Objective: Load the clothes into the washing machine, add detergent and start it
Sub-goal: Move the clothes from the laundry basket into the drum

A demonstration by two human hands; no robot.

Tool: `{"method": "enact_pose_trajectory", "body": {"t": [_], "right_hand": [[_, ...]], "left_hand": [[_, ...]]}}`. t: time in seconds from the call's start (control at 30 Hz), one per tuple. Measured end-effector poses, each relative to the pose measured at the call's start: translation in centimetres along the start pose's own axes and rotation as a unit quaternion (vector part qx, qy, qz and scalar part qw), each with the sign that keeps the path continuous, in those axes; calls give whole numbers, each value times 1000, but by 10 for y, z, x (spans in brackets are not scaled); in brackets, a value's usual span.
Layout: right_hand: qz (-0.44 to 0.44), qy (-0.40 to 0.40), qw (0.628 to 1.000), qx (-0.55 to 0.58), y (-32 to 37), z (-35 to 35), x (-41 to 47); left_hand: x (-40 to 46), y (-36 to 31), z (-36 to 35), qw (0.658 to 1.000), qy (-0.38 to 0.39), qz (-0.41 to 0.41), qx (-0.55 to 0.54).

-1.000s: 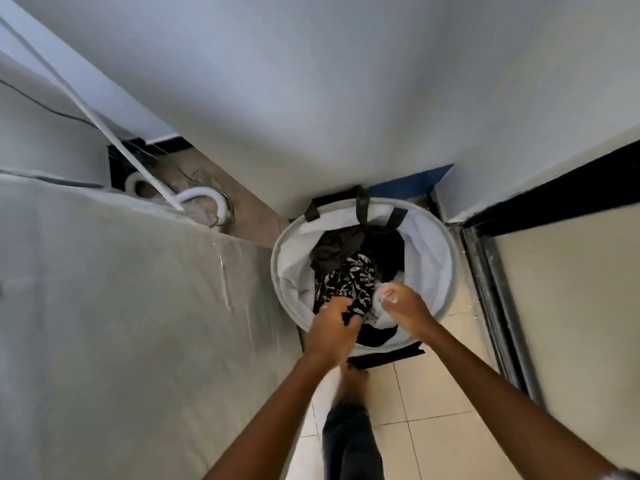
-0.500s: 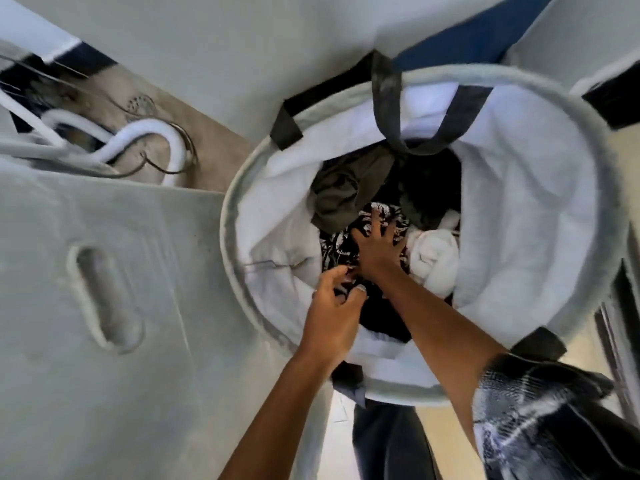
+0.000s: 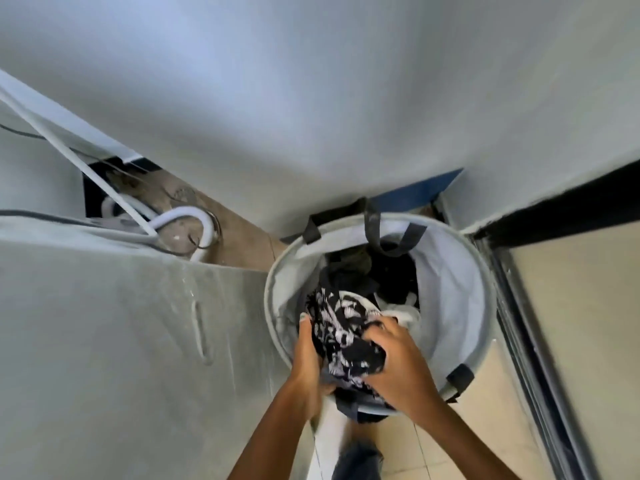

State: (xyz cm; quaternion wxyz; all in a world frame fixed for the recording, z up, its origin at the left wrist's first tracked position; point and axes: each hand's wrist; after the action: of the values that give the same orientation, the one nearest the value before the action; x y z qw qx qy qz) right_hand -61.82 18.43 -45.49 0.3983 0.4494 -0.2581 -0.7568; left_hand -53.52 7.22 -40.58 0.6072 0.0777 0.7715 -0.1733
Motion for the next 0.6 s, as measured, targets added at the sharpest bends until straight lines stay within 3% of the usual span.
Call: {"method": "enact_pose_trajectory", "body": {"t": [0.13,0.27,0.43,0.6], "right_hand": [[7,-26,999,29,47,40,-41],[42,-46,997,-40,82,69,-62],[81,-94,987,-101,112,76,-65],[40,-92,993,66,112,85,-63]], "left_hand": [[-27,0,-5,1000,16,21,-4],[-42,6,-14,998,53,40,-8],[-59,-2,-17,994,104,-30,-16],[-62,-20,-22,992,68,-83,64]]}}
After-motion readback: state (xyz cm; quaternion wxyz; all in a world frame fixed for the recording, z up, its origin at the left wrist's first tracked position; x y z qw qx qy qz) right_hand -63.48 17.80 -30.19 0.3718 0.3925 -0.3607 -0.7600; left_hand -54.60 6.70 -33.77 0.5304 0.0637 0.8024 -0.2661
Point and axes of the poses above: each hand's wrist, its own x-axis towards the middle knuckle, its own z-axis out of the back of the hand, y = z × x, and after that the axes turned 13 degrees about y, right-handed
